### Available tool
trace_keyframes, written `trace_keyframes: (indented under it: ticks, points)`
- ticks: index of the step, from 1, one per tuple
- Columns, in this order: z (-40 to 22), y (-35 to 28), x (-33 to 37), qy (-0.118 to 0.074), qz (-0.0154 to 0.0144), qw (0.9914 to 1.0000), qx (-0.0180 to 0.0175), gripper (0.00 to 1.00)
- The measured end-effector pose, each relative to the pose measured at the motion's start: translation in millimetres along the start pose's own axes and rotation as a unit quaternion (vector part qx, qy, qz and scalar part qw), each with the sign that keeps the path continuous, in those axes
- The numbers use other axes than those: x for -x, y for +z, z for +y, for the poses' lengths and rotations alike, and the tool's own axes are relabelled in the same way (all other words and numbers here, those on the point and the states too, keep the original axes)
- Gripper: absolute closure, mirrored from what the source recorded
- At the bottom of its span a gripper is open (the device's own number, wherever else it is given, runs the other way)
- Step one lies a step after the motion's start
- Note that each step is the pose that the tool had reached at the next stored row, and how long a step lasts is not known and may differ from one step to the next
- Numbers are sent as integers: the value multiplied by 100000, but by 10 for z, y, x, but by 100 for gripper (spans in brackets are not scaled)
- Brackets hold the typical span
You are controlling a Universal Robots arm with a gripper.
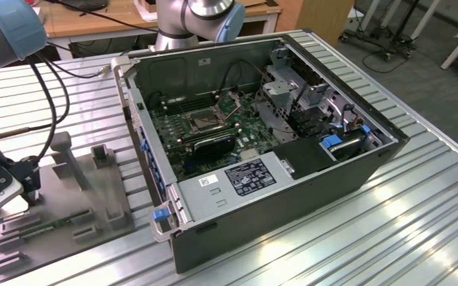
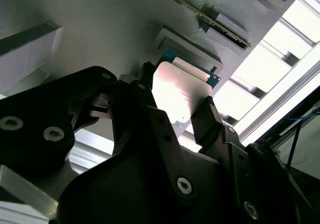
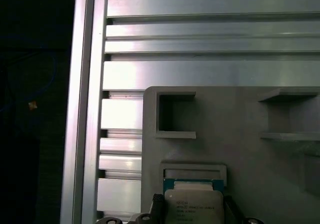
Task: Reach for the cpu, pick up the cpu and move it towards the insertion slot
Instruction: 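Pick up the cpu and move it towards the insertion slot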
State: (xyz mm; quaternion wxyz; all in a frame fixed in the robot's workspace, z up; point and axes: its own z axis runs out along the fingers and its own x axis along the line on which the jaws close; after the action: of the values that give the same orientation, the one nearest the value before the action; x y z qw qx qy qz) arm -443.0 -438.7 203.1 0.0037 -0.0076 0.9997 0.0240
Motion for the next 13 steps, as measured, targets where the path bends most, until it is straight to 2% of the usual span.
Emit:
trace_keyframes:
  ticks: [13]
  points:
    - [2, -38, 0, -2, -8, 100000, 7, 46]
